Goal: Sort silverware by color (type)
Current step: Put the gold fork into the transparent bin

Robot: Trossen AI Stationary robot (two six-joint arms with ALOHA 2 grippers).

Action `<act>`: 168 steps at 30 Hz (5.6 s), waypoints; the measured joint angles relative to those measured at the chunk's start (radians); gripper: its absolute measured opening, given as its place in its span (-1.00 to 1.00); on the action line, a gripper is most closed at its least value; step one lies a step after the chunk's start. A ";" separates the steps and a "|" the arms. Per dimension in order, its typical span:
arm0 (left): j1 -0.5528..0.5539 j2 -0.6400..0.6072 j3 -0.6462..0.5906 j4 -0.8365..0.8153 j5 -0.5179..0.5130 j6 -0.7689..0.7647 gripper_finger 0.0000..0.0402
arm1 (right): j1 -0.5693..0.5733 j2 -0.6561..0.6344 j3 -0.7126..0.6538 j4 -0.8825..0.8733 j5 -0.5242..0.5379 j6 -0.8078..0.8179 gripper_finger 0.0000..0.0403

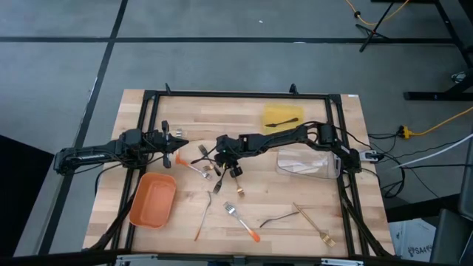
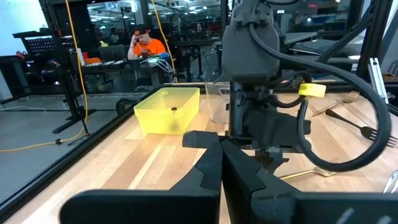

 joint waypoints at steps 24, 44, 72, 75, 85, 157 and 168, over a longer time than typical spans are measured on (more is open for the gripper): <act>0.000 0.000 0.000 0.000 0.000 0.000 -1.00 | 0.003 0.019 0.000 -0.007 -0.005 0.000 -0.95; 0.000 0.000 0.000 0.000 0.000 0.000 -1.00 | 0.004 -0.035 -0.008 -0.051 0.017 -0.002 -0.99; 0.000 0.000 0.000 0.000 0.001 -0.001 -1.00 | 0.122 -0.482 -0.002 -0.741 0.173 0.150 -0.99; 0.000 0.000 0.000 0.000 0.001 -0.002 -1.00 | 0.157 -0.524 -0.002 -0.807 0.174 0.187 -0.99; 0.000 0.000 0.000 0.000 0.001 -0.028 -1.00 | 0.247 -0.639 -0.002 -0.949 0.174 0.349 -0.99; 0.000 0.000 0.000 0.000 0.000 -0.026 -1.00 | -0.026 -0.999 -0.850 -0.673 0.102 0.407 -0.99; 0.000 0.000 0.000 0.000 0.000 -0.026 -1.00 | -0.026 -0.836 -0.849 -0.669 0.111 0.405 -0.99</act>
